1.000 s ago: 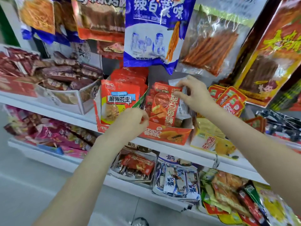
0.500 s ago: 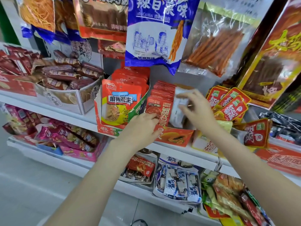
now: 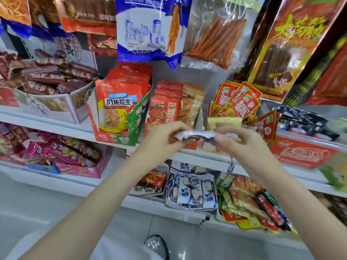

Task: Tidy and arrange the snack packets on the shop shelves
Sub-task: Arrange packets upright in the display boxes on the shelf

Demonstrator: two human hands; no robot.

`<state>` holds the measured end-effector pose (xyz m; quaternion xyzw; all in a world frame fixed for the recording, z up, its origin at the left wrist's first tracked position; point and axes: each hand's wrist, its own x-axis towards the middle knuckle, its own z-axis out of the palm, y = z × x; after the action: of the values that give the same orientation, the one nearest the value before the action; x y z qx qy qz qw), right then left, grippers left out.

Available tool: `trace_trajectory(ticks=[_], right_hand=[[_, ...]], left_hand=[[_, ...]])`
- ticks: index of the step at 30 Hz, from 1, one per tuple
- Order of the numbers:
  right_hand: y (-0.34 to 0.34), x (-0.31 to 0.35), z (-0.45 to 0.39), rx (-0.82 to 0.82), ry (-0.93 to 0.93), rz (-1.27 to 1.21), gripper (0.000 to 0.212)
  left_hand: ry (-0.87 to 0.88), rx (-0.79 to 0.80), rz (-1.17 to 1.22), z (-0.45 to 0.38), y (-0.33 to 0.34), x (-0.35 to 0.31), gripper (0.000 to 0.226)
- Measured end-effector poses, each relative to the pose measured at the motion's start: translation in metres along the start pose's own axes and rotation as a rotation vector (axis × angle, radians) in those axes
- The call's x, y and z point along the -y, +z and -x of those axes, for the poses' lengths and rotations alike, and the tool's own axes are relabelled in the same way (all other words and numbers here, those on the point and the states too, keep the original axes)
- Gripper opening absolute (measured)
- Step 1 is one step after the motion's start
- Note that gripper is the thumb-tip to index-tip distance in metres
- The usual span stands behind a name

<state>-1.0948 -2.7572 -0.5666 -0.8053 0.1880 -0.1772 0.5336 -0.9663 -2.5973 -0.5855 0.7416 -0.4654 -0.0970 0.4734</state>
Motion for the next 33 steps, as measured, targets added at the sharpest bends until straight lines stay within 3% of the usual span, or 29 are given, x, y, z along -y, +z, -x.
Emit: trace_trajectory(ticks=[3, 4, 5, 8, 10, 12, 14, 17, 20, 23, 25, 27, 30, 33], right_hand=[[0.000, -0.026, 0.031, 0.118, 0.035, 0.180, 0.014], [0.003, -0.042, 0.040, 0.109, 0.067, 0.245, 0.022], [0.007, -0.059, 0.049, 0.103, 0.133, 0.230, 0.029], [0.019, -0.095, 0.068, 0.102, 0.339, -0.051, 0.016], [0.027, -0.112, 0.069, 0.071, 0.412, -0.184, 0.033], [0.034, -0.124, 0.068, 0.084, 0.404, -0.135, 0.037], [0.039, -0.143, 0.068, 0.062, 0.423, -0.077, 0.036], [0.040, -0.172, 0.076, -0.178, 0.499, 0.020, 0.029], [0.046, -0.185, 0.077, -0.401, 0.472, 0.097, 0.020], [0.059, -0.192, 0.062, -0.437, 0.418, 0.070, 0.024], [0.068, -0.200, 0.047, -0.328, 0.440, 0.114, 0.030], [0.070, -0.210, 0.039, -0.185, 0.428, 0.356, 0.034], [0.066, -0.213, 0.039, -0.116, 0.183, 0.757, 0.040], [0.066, -0.217, 0.038, 0.270, 0.084, 0.850, 0.047]], left_hand=[[-0.165, 0.168, 0.235, 0.011, 0.008, 0.016, 0.008], [-0.232, 0.245, 0.284, 0.015, 0.015, 0.024, 0.009], [-0.292, 0.309, 0.303, 0.018, 0.024, 0.033, 0.010], [-0.409, 0.446, 0.265, 0.018, 0.056, 0.060, 0.013], [-0.473, 0.589, 0.225, 0.012, 0.074, 0.074, 0.016], [-0.540, 0.671, 0.182, 0.010, 0.090, 0.087, 0.017], [-0.532, 0.680, -0.058, 0.011, 0.105, 0.105, 0.020], [-0.418, 0.730, -0.540, 0.021, 0.116, 0.136, 0.022], [-0.396, 0.837, -0.671, 0.038, 0.118, 0.157, 0.059], [-0.329, 0.838, -0.675, 0.048, 0.116, 0.165, 0.069], [-0.313, 0.824, -0.629, 0.052, 0.114, 0.167, 0.069], [-0.283, 0.817, -0.641, 0.054, 0.111, 0.167, 0.068], [-0.239, 0.819, -0.688, 0.055, 0.111, 0.168, 0.067], [-0.226, 0.807, -0.693, 0.051, 0.111, 0.165, 0.061]])
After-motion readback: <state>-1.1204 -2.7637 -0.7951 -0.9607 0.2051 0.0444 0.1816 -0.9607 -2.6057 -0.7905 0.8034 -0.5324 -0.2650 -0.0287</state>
